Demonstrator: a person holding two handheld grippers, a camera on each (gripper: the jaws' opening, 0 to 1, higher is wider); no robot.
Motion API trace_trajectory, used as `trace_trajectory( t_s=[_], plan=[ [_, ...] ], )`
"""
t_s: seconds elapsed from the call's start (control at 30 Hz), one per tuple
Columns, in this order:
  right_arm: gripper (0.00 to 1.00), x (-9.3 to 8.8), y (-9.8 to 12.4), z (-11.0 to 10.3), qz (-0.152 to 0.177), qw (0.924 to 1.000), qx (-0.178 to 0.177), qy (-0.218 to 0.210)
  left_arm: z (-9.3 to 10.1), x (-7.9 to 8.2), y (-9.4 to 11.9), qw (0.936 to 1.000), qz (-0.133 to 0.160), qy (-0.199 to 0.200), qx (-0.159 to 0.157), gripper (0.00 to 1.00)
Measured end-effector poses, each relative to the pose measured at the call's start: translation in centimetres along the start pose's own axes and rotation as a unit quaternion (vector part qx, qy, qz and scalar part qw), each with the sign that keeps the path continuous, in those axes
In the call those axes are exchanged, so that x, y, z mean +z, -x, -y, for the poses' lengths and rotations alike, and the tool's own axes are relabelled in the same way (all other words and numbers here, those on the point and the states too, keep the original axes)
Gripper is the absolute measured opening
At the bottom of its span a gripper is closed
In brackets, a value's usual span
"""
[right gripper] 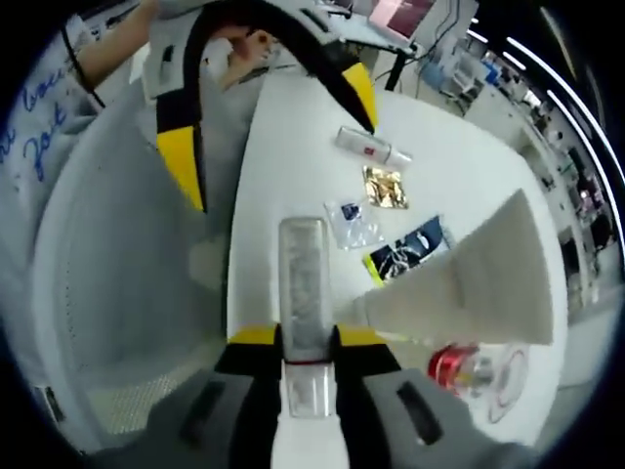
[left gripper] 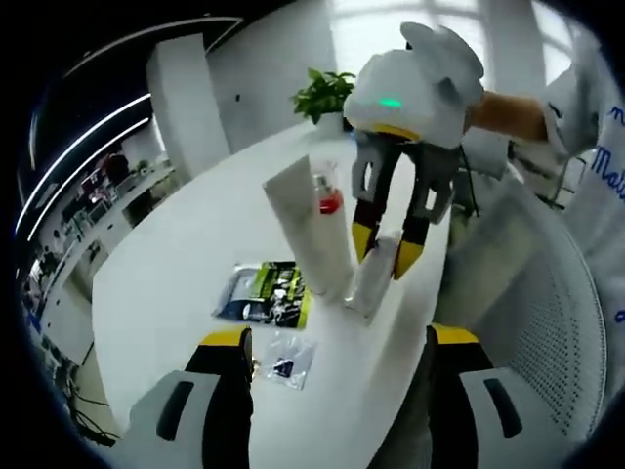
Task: Arrange the skincare products in the storage area until every visible bottle or jar stands upright without overlapping.
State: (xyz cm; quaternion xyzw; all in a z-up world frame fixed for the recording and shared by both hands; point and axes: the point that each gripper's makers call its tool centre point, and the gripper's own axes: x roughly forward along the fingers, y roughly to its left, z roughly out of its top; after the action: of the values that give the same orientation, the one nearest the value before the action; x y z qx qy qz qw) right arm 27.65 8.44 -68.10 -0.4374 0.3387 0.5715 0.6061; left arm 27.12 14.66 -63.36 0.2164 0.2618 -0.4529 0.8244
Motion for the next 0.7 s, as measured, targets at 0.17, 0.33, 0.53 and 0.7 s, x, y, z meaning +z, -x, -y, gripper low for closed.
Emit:
trace_trajectory(
  t_s=[0.17,0.33,0.53,0.7],
  plan=[
    [0.19,0.6,-0.6,-0.4,-0.005,0.9998,0.010,0.015,0.7,0.0,-1.0,0.9995,-0.014,-0.026,-0.015,0.63],
    [0.19,1.2,-1.0,-0.5,-0.003,0.9996,0.015,0.023,1.1,0.1,-1.6,0.9986,-0.021,-0.041,-0.025,0.57],
    [0.19,1.7,-1.3,-0.6,-0.004,0.9992,0.021,0.034,1.4,-0.2,-2.4,0.9966,-0.036,-0.064,-0.038,0.48],
    [0.19,2.1,-1.7,-0.5,-0.001,0.9989,0.028,0.037,1.7,-0.5,-3.2,0.9947,-0.047,-0.076,-0.050,0.41]
  ],
)
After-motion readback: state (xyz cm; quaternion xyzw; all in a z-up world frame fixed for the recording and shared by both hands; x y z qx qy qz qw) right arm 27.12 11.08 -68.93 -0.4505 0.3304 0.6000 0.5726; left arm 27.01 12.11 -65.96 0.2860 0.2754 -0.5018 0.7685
